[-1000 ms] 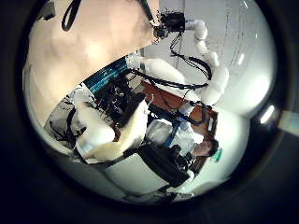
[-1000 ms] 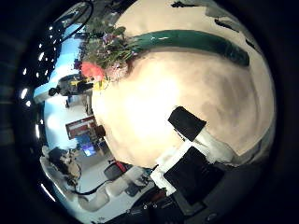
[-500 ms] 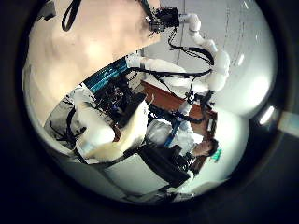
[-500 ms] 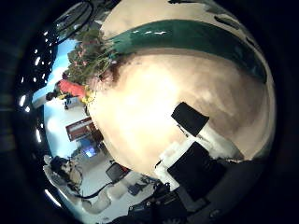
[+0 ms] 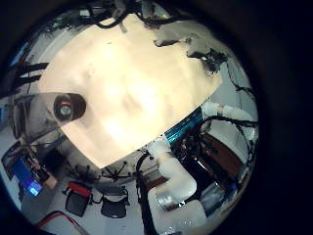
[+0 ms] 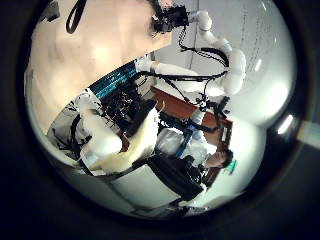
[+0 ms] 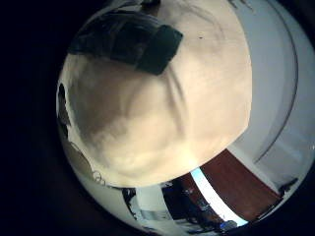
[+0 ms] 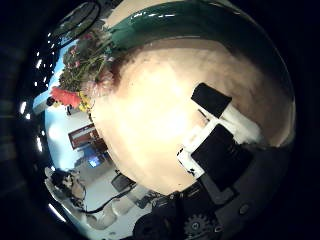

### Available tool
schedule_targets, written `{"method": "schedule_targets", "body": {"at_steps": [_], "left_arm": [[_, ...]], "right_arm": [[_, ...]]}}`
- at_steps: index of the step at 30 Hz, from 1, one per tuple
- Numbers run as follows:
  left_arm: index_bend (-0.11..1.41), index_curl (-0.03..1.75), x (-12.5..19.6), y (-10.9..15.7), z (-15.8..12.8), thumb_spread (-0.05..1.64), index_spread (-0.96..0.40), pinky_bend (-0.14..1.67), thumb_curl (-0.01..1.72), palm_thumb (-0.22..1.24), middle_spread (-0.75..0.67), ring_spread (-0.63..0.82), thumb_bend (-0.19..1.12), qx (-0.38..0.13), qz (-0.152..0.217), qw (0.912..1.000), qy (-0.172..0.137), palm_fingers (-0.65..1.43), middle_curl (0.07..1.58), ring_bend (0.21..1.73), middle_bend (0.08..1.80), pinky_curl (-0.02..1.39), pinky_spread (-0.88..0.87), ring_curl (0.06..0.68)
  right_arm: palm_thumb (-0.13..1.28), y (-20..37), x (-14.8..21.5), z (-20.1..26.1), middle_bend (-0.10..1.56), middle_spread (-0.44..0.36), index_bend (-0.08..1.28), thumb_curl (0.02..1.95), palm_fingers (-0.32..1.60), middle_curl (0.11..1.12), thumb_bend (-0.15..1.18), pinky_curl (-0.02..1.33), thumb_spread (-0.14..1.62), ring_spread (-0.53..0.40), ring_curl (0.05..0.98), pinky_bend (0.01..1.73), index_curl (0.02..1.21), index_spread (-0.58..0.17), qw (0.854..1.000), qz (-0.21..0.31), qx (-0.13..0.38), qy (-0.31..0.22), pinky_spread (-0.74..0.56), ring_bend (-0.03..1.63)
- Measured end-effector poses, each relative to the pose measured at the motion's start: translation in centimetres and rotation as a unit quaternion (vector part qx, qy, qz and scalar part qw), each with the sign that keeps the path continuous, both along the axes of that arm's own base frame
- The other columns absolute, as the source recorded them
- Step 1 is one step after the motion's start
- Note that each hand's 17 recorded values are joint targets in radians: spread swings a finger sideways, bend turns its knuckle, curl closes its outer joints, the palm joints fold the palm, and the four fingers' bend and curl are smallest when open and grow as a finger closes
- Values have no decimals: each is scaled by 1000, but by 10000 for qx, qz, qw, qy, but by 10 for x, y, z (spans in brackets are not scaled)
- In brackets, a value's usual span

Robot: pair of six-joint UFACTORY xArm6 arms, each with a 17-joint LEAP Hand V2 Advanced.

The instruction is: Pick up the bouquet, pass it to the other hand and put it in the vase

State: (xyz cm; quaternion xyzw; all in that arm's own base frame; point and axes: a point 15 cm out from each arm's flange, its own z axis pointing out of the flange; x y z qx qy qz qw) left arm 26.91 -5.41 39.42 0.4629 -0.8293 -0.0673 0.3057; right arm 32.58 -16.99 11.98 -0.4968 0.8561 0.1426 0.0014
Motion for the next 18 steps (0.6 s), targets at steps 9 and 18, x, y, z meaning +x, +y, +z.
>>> {"method": "schedule_targets", "body": {"at_steps": [9, 18], "left_arm": [[180, 381, 0, 0, 0, 1198, -65, 637, 289, 273, 121, 219, -17, 0, 8, 10000, -8, 306, 400, 775, 271, -3, 327, 139], [179, 381, 0, 0, 0, 1192, -72, 636, 290, 268, 119, 209, -18, 0, 10, 10000, -8, 306, 401, 774, 270, -3, 326, 140]], "right_arm": [[995, 4, 10, 6, 748, -257, 448, 497, 1270, 607, -6, 244, 949, -289, 425, 1062, 637, -449, 9998, 128, -138, 1, -400, 1079], [1116, -9, 26, 45, 1121, -251, 868, 570, 1209, 811, 38, 430, 936, -252, 569, 1407, 906, -446, 9972, 137, -508, -534, -260, 1317]]}}
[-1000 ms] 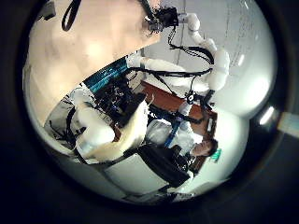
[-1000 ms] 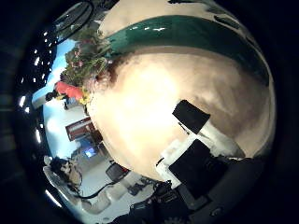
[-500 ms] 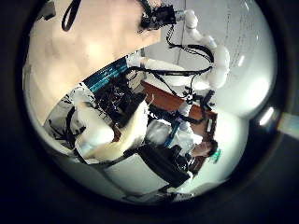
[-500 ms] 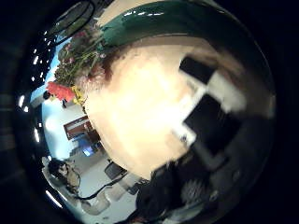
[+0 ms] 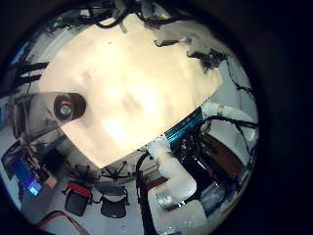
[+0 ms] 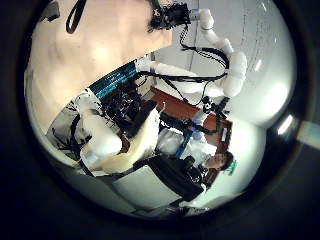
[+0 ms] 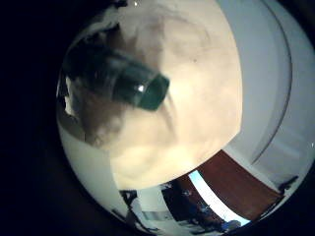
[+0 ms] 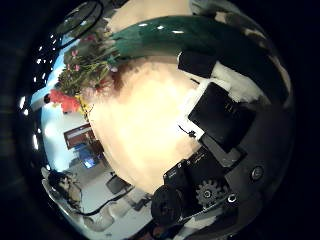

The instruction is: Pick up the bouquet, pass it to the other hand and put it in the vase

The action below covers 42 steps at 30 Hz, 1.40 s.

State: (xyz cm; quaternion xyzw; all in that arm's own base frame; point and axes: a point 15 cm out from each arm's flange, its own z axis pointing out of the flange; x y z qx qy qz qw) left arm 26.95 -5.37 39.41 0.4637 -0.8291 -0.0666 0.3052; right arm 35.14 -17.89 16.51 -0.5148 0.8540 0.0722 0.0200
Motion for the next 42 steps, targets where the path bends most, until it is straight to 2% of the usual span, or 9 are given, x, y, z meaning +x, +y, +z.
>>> {"method": "schedule_targets", "body": {"at_steps": [4, 13, 26, 29, 31, 33, 35, 37, 42], "left_arm": [[178, 381, 0, 0, -1, 1191, -74, 637, 290, 268, 119, 208, -18, -17, -4, 10000, 5, 305, 401, 775, 270, -3, 326, 141], [175, 378, 4, -1, 6, 1190, -82, 640, 286, 260, 114, 200, -19, -31, -8, 9999, -102, 302, 403, 778, 273, -2, 326, 142], [177, 373, 9, -4, 19, 1179, -89, 647, 291, 245, 102, 189, -19, -207, 45, 9995, -243, 301, 406, 779, 278, -2, 311, 143], [178, 373, 6, -3, 22, 1179, -89, 648, 292, 245, 102, 188, -18, -235, 5, 9994, -272, 301, 406, 779, 278, -2, 309, 143], [178, 373, 4, -3, 25, 1179, -89, 649, 292, 244, 102, 187, -18, -269, -28, 9991, -323, 301, 406, 780, 278, -2, 308, 143], [178, 373, 3, 0, 24, 1177, -95, 649, 292, 243, 97, 187, -20, -283, -3, 9991, -316, 301, 407, 780, 278, -2, 307, 143], [178, 373, 2, 1, 24, 1176, -99, 649, 292, 242, 95, 184, -19, -297, -4, 9991, -314, 301, 406, 779, 280, -2, 307, 142], [182, 375, 2, 2, 24, 1176, -101, 647, 292, 242, 94, 182, -19, -320, -9, 9990, -326, 303, 406, 778, 279, -3, 306, 142], [180, 378, 2, 2, 22, 1175, -104, 646, 292, 242, 92, 174, -19, -367, -7, 9988, -316, 304, 405, 777, 278, -2, 306, 141]], "right_arm": [[1197, 5, -4, 33, 1224, -218, 963, 641, 1167, 846, 78, 479, 921, -236, 613, 1452, 963, -409, 9998, 49, -58, -159, -216, 1383], [1206, 20, -2, 128, 1312, -167, 1068, 762, 1126, 852, 74, 563, 896, -213, 663, 1464, 1004, -340, 9956, 310, -16, -883, -167, 1437], [1192, 64, 3, 266, 1361, -135, 1116, 924, 1125, 818, 55, 660, 844, -197, 685, 1405, 990, -279, 9618, 488, 778, -2579, -152, 1461], [1129, 62, 2, 267, 1355, -136, 1114, 913, 1114, 810, 2, 671, 858, -196, 682, 1390, 986, -273, 9623, 430, 762, -2575, -162, 1453], [955, 60, -1, 261, 1277, -142, 1041, 838, 1077, 769, -67, 644, 898, -200, 646, 1306, 947, -276, 9655, 432, 738, -2461, -225, 1402], [875, 52, -8, 249, 1203, -151, 938, 788, 958, 740, -70, 628, 922, -213, 624, 1275, 916, -293, 9716, 438, 639, -2235, -284, 1361], [783, 38, -17, 232, 1091, -157, 623, 720, 503, 706, -60, 619, 948, -239, 612, 1264, 848, -307, 9799, 455, 449, -1890, -356, 1333], [760, 20, -25, 210, 1010, -150, 568, 683, 179, 676, -44, 601, 961, -222, 596, 1123, 802, -315, 9880, 460, 293, -1444, -266, 1265], [839, 5, -27, 157, 805, -92, 479, 649, -42, 574, -11, 467, 936, -128, 464, 917, 657, -293, 9953, 398, 535, -705, -15, 1024]]}}
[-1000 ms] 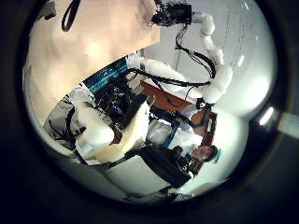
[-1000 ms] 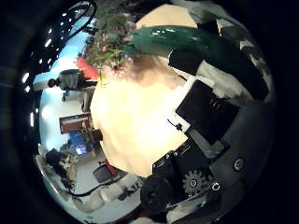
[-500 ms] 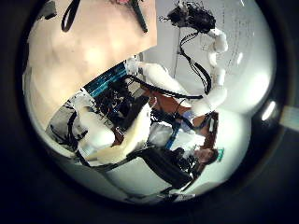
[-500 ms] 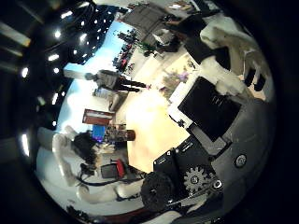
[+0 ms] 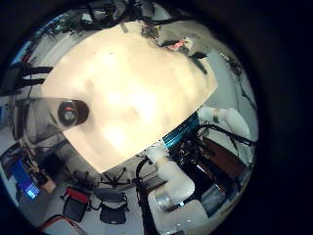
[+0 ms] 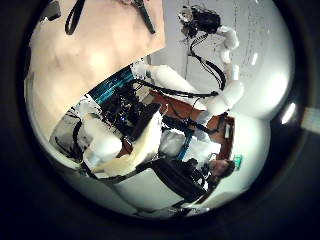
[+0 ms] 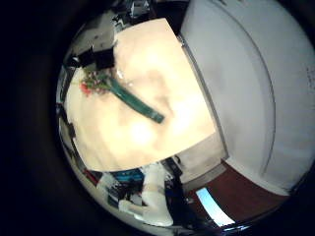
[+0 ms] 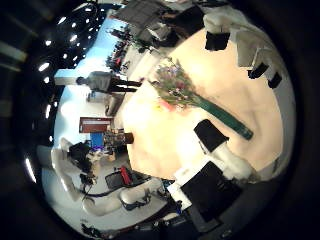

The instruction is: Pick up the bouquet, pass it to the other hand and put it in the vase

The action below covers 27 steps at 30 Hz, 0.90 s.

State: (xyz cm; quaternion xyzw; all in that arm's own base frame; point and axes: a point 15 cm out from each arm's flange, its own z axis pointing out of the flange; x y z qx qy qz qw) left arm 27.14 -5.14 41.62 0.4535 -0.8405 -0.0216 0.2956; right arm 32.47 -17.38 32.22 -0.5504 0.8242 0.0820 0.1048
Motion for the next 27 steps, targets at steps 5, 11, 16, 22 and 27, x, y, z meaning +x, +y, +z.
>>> {"method": "schedule_targets", "body": {"at_steps": [5, 11, 16, 22, 27], "left_arm": [[180, 380, -1, 0, -3, 1169, -104, 644, 293, 240, 91, 170, -19, -120, -39, 9999, 27, 305, 405, 776, 277, -2, 306, 140], [180, 381, -2, 5, -10, 1175, -104, 648, 293, 249, 92, 169, -17, -49, -39, 9999, 134, 309, 406, 781, 277, -2, 309, 143], [185, 383, -3, 5, -10, 1175, -95, 647, 296, 259, 92, 168, -18, -42, -33, 9999, 126, 311, 406, 780, 275, -3, 310, 144], [183, 385, -5, 13, -9, 1177, -92, 645, 293, 267, 92, 168, -17, 28, 1, 9999, 112, 312, 409, 777, 276, -3, 306, 145], [182, 386, -5, 15, -9, 1176, -91, 644, 290, 269, 92, 168, -18, 55, 21, 9999, 95, 313, 410, 776, 274, -3, 304, 146]], "right_arm": [[897, -4, -12, -42, 596, -21, 337, 625, -93, 490, -18, 403, 912, -37, 386, 838, 569, -212, 9961, 115, 16, 878, 99, 844], [923, 3, -3, -71, 454, 19, 214, 600, 13, 436, -23, 380, 903, 6, 344, 866, 499, -164, 9906, 96, -196, 1351, 269, 750], [916, 8, 27, -96, 444, 33, 183, 580, 101, 431, -30, 350, 908, -11, 336, 825, 464, -138, 9914, 87, -363, 1251, 264, 744], [865, 15, 27, -137, 456, 39, 181, 542, 162, 438, -33, 317, 921, -38, 332, 767, 449, -115, 9870, 69, -228, 1587, 216, 743], [828, 19, 25, -153, 454, 41, 178, 517, 186, 442, -33, 298, 937, -47, 331, 746, 436, -110, 9853, 89, -177, 1696, 193, 742]]}}
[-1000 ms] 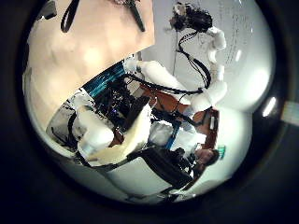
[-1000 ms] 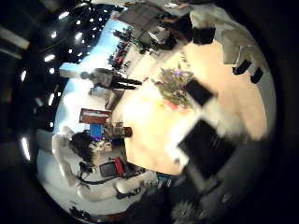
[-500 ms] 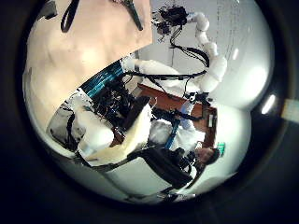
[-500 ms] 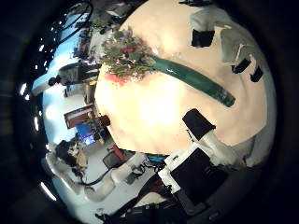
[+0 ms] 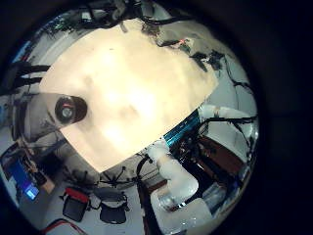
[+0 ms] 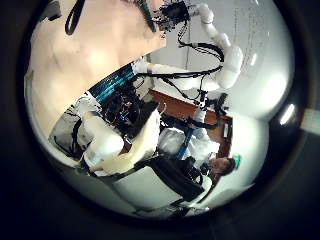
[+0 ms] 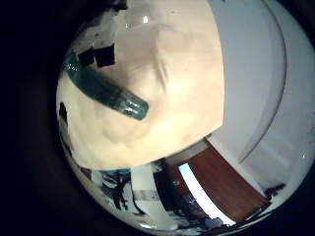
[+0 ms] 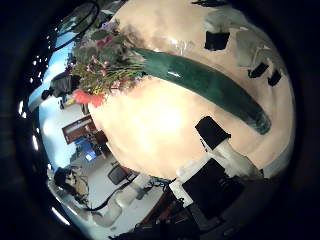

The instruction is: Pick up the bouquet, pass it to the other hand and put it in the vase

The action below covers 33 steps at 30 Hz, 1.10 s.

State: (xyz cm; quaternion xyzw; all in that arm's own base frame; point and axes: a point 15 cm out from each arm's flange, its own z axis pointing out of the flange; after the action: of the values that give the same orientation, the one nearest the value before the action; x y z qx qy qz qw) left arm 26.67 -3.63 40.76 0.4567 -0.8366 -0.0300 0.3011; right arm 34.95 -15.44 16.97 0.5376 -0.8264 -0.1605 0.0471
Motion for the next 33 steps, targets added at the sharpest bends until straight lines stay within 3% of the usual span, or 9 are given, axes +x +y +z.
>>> {"method": "schedule_targets", "body": {"at_steps": [13, 33], "left_arm": [[182, 387, -1, -2, 1, 1172, -91, 640, 292, 278, 92, 178, -19, 32, 47, 10000, 19, 317, 406, 772, 279, -3, 302, 148], [181, 388, -3, -2, 3, 1177, -81, 638, 285, 273, 103, 184, -17, 36, 34, 10000, -15, 318, 407, 769, 283, -3, 302, 150]], "right_arm": [[812, 13, -19, -35, 482, -4, 191, 490, 297, 468, -26, 245, 952, -128, 349, 695, 427, -134, 9998, 16, 38, 170, 88, 804], [826, 17, -22, -42, 525, -102, 210, 483, 448, 538, -23, 178, 954, -235, 398, 695, 485, -223, 9996, 33, 73, 260, -87, 900]]}}
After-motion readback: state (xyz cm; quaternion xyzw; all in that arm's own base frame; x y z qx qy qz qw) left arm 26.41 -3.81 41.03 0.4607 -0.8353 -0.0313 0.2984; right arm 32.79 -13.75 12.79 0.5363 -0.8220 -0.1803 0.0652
